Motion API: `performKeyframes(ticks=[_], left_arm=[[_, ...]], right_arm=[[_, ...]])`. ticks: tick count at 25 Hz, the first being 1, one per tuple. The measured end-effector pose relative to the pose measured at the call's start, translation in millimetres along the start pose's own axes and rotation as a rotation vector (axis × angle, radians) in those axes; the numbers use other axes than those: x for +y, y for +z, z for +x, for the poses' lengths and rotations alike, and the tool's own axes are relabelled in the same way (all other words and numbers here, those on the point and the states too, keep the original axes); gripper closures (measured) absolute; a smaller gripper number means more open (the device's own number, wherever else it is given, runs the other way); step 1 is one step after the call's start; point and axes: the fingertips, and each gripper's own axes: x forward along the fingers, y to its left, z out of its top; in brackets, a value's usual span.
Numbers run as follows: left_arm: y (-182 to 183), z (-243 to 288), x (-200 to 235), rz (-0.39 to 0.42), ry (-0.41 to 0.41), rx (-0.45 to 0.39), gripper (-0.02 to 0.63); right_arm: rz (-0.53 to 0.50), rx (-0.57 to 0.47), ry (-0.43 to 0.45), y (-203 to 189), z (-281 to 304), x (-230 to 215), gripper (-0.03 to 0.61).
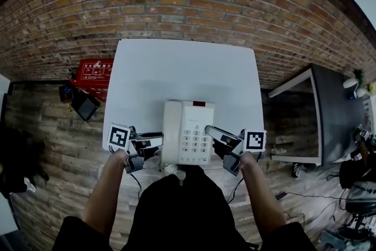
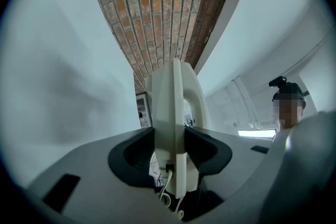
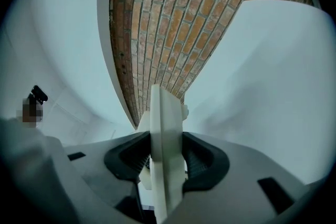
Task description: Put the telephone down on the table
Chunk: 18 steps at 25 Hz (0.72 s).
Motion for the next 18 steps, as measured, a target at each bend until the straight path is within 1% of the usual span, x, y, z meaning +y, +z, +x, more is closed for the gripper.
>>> performKeyframes(ticks=[4,9,14,18], left_arm=[[14,8,14,-0.019,0.001,-0.020,0.426],[24,20,28,-0.034,0.011,-0.020,0.426],[35,31,44,-0.051,0.038,-0.028,0.426],[42,37,61,-0.069,0.076,-0.026,0.428]], right_arm=[[0.019,0.021,0.007,16,6,-15,0.384],[0.030,0.050,0.003,30,7,-34,0.385],[0.047,0.048,0.015,43,8,-55,0.385],[0.060,0.055,0.009,50,11,-74,0.385]])
